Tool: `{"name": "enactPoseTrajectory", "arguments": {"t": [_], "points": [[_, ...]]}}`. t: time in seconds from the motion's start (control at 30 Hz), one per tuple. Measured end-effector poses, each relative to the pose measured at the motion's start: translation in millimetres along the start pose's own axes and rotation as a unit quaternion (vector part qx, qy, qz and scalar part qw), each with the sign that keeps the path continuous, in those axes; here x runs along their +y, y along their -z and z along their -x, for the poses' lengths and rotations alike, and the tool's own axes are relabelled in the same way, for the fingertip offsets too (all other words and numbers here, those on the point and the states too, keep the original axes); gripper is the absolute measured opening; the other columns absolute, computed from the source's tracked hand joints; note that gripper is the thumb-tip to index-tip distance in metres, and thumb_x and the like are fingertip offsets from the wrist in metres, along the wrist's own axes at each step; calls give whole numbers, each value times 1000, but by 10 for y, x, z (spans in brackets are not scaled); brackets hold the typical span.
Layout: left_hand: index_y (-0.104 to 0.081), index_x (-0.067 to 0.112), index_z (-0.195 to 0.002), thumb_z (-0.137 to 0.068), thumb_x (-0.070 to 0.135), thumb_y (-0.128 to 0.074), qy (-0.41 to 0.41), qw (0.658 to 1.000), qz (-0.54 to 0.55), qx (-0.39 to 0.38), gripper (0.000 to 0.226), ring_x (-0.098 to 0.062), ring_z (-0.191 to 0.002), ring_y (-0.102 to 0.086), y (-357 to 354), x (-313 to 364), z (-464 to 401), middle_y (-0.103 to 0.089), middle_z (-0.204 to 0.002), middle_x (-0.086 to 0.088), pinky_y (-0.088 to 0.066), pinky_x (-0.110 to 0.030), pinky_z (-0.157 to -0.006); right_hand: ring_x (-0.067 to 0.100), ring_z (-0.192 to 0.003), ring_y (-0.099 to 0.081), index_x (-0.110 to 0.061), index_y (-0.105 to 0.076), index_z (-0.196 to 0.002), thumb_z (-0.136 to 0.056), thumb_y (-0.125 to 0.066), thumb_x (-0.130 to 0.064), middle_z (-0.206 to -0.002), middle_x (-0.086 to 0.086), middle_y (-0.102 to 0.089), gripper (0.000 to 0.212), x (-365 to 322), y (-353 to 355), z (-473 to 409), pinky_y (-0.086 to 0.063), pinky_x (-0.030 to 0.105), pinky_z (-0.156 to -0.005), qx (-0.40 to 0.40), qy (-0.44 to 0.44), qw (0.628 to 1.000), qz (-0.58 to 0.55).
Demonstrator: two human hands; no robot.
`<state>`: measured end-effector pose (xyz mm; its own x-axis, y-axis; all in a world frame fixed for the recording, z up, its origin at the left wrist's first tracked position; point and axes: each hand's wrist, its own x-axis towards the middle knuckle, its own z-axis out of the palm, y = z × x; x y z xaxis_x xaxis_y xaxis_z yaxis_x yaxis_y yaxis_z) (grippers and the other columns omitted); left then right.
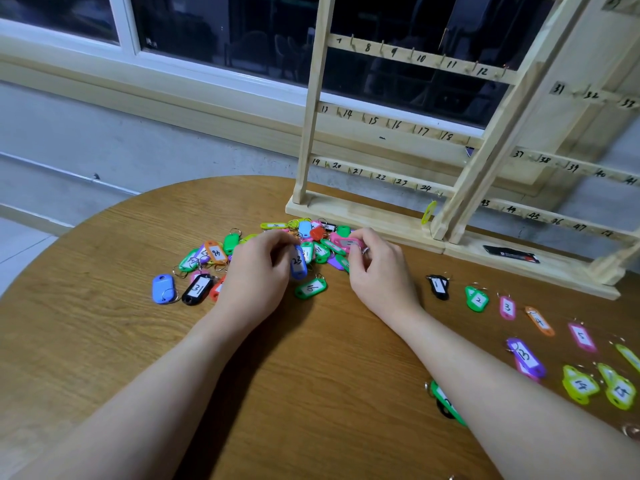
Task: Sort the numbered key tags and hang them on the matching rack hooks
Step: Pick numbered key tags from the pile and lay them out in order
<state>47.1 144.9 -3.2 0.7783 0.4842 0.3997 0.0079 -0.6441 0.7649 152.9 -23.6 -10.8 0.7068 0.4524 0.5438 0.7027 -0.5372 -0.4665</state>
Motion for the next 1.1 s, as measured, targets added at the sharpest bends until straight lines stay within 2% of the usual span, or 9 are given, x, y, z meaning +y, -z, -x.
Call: {"name": "enactPoseTrajectory", "arguments": {"t": [0.13,0.27,0.37,0.57,0.67,0.77,0.87,0.93,1.1], "points": [[-74,19,-105,-97,11,-59,-12,1000,8,4,19,-1,-88,-62,8,22,4,-69,-93,12,-40,-1,-71,-1,-66,-51,-17,-62,-92,-102,-55,-19,-72,-19,-50,12,-1,0,4,-33,13,-55,12,4,1000,-7],[-74,15,-105,-96,7,-59,-32,998,42,-24,20,8,-70,-57,14,65,36,-68,-83,13,-38,-6,-64,5,-61,-48,-18,-70,-87,-98,-65,-19,-62,-16,-49,11,-19,64,-4,-29,16,-55,24,-25,999,-42],[-74,17,-105,-95,5,-59,-38,995,76,-44,22,2,-75,-60,45,128,69,-71,-87,10,-43,-10,-68,18,-57,-57,-25,-73,-91,-96,-69,-23,-66,-5,-64,7,-112,283,0,-43,35,-52,18,-41,992,-115],[-72,22,-97,-95,12,-68,-14,975,181,-126,11,-12,-88,-70,21,261,167,-75,-89,4,-54,-32,-84,20,-52,-68,-27,-70,-98,-94,-72,-18,-78,-2,-69,10,10,1050,203,-55,36,-53,9,-61,993,-104],[-72,20,-94,-97,15,-66,-38,969,186,-158,8,-8,-82,-67,-47,420,301,-74,-87,6,-50,-22,-76,9,-47,-62,-25,-75,-102,-97,-67,-17,-78,-2,-72,12,216,1400,322,-51,24,-53,1,-86,994,-62],[-69,24,-91,-98,14,-64,-84,969,126,-193,13,-1,-69,-60,-102,480,388,-72,-81,12,-47,-18,-68,17,-47,-60,-24,-76,-105,-101,-61,-14,-73,-6,-69,18,422,1667,425,-46,20,-51,-50,-117,991,-37],[-69,27,-92,-97,16,-64,-98,969,76,-213,13,-11,-78,-65,-125,431,420,-73,-84,10,-51,-27,-74,22,-51,-64,-23,-73,-108,-101,-60,-13,-65,-8,-67,17,580,1831,522,-51,26,-59,-100,-133,986,5],[-69,27,-92,-97,15,-65,-107,967,74,-218,14,-6,-78,-64,-129,429,464,-72,-85,12,-48,-18,-71,24,-56,-66,-22,-68,-108,-99,-64,-16,-74,-2,-69,12,608,1888,588,-55,35,-66,-134,-136,981,18],[-68,27,-92,-96,12,-65,-137,959,55,-240,16,-3,-82,-63,-146,469,527,-68,-87,18,-46,-13,-72,16,-65,-64,-21,-69,-93,-96,-69,-24,-81,-1,-68,4,530,1827,697,-48,27,-63,-189,-145,970,51]]}}
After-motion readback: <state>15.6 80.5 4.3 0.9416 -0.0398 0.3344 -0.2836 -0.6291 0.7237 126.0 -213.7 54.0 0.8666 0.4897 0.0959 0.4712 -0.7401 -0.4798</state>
